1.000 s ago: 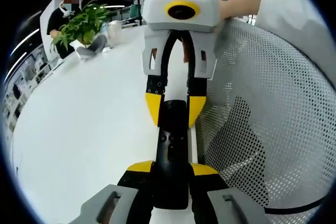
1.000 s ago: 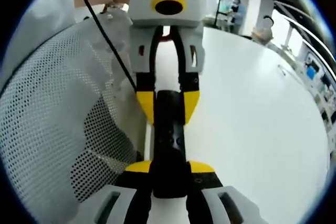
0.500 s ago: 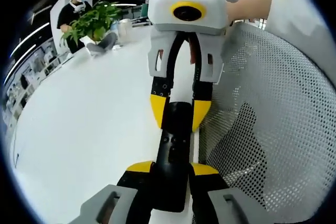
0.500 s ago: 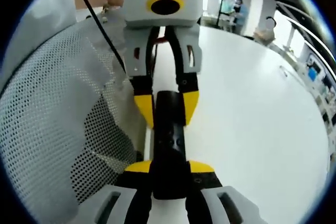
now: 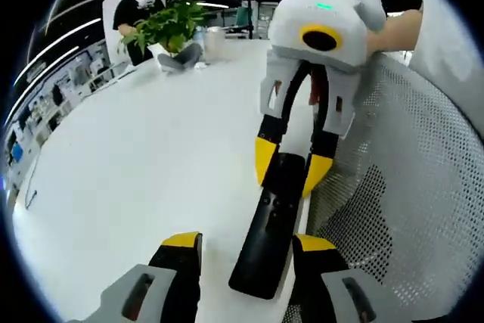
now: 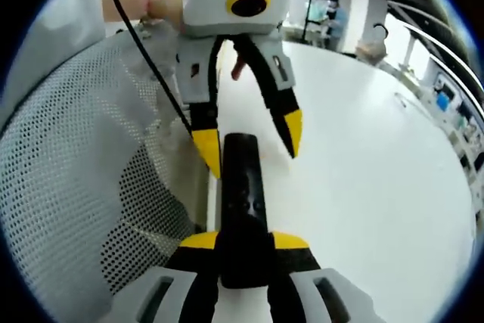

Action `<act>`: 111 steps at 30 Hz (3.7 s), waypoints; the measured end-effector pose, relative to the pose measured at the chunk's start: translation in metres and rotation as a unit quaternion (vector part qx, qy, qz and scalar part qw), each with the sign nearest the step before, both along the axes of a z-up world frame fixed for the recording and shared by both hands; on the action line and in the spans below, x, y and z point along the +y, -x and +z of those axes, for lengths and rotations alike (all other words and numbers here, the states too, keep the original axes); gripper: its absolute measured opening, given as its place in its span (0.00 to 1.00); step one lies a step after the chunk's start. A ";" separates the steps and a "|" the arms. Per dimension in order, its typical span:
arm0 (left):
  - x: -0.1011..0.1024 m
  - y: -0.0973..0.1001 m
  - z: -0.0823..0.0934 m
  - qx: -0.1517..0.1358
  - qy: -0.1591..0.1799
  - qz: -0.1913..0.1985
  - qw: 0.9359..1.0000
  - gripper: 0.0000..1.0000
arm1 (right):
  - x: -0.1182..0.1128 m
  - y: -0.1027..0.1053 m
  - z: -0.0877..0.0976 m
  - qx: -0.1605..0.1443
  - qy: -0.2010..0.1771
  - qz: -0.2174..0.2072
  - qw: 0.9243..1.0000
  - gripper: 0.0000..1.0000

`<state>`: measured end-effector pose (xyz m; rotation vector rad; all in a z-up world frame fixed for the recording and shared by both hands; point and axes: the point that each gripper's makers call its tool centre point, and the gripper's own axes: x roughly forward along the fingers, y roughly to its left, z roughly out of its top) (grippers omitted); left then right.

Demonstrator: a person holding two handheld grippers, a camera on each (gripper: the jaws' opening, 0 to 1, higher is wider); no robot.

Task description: Press the specified remote control buttons in sequence, fully releasing each button before pressing the next.

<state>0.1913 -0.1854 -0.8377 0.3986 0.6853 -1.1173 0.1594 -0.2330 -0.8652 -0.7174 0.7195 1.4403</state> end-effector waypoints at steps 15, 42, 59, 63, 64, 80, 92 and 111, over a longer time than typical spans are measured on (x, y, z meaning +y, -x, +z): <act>0.025 -0.035 0.093 -0.111 0.176 0.146 0.967 0.87 | 0.000 0.000 0.000 0.000 -0.004 -0.001 1.000 0.21; 0.104 -0.051 0.167 -0.235 0.277 0.343 0.866 0.96 | 0.000 0.000 0.000 0.001 -0.009 -0.004 1.000 0.21; 0.134 -0.056 0.167 -0.264 0.252 0.402 0.840 1.00 | 0.001 -0.001 0.001 0.010 -0.018 -0.009 1.000 0.21; 0.143 -0.057 0.170 -0.271 0.255 0.417 0.829 1.00 | 0.001 -0.001 0.001 0.010 -0.012 -0.009 1.000 0.21; 0.146 -0.057 0.169 -0.267 0.257 0.422 0.827 1.00 | 0.000 -0.001 0.001 0.008 -0.008 -0.003 1.000 0.21; 0.148 -0.057 0.166 -0.258 0.259 0.428 0.827 1.00 | 0.009 -0.015 -0.001 0.012 -0.009 0.011 1.000 0.20; 0.134 -0.053 0.172 -0.281 0.263 0.388 0.838 1.00 | 0.007 -0.031 0.001 0.009 -0.018 0.013 1.000 0.20; 0.155 -0.057 0.153 -0.276 0.226 0.419 0.835 1.00 | 0.005 -0.050 0.000 0.006 -0.032 0.000 0.999 0.20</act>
